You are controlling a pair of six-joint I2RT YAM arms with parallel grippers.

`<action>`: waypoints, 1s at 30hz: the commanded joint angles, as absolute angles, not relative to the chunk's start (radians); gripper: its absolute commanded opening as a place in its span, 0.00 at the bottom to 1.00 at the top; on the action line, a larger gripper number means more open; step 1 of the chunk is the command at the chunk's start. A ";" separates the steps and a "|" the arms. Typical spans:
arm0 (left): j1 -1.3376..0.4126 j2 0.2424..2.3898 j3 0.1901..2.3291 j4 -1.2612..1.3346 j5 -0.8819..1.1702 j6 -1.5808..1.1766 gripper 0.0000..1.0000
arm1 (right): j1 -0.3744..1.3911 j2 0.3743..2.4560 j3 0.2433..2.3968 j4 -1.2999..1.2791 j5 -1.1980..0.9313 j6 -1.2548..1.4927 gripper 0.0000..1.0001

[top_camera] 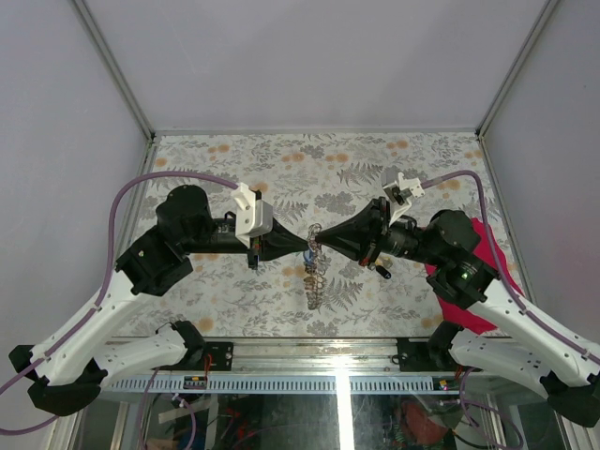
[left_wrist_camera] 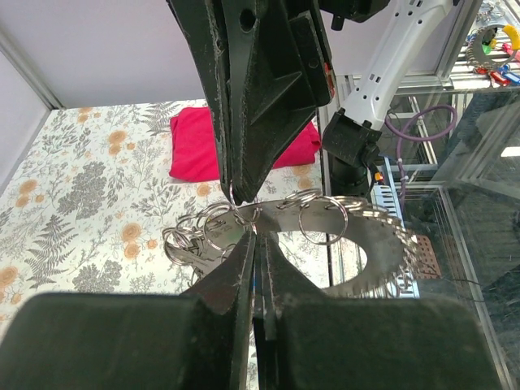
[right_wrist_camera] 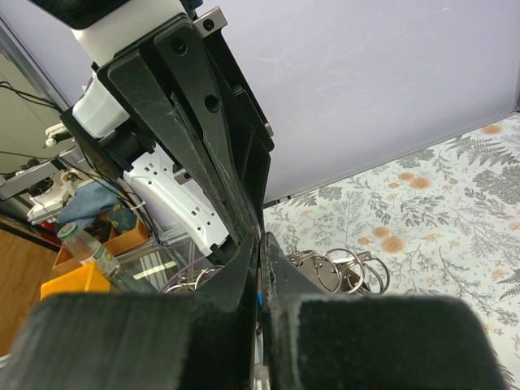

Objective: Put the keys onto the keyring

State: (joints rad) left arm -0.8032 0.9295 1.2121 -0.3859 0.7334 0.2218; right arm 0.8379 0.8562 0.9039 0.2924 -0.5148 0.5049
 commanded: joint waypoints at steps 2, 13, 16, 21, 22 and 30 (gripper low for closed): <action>-0.809 0.904 1.220 -0.351 0.760 0.207 0.00 | 0.834 0.791 0.886 0.465 -0.404 0.462 0.00; -0.808 0.892 1.214 -0.334 0.764 0.198 0.00 | 0.834 0.785 0.857 0.511 -0.397 0.466 0.00; -0.809 0.886 1.210 -0.317 0.765 0.187 0.01 | 0.835 0.781 0.846 0.540 -0.397 0.469 0.00; -0.809 0.876 1.181 -0.215 0.809 0.115 0.05 | 0.834 0.772 0.820 0.603 -0.405 0.472 0.00; -0.809 0.873 1.173 -0.186 0.824 0.095 0.07 | 0.834 0.771 0.814 0.616 -0.405 0.475 0.00; -0.808 0.873 1.150 -0.102 0.859 0.031 0.16 | 0.834 0.772 0.801 0.663 -0.427 0.474 0.00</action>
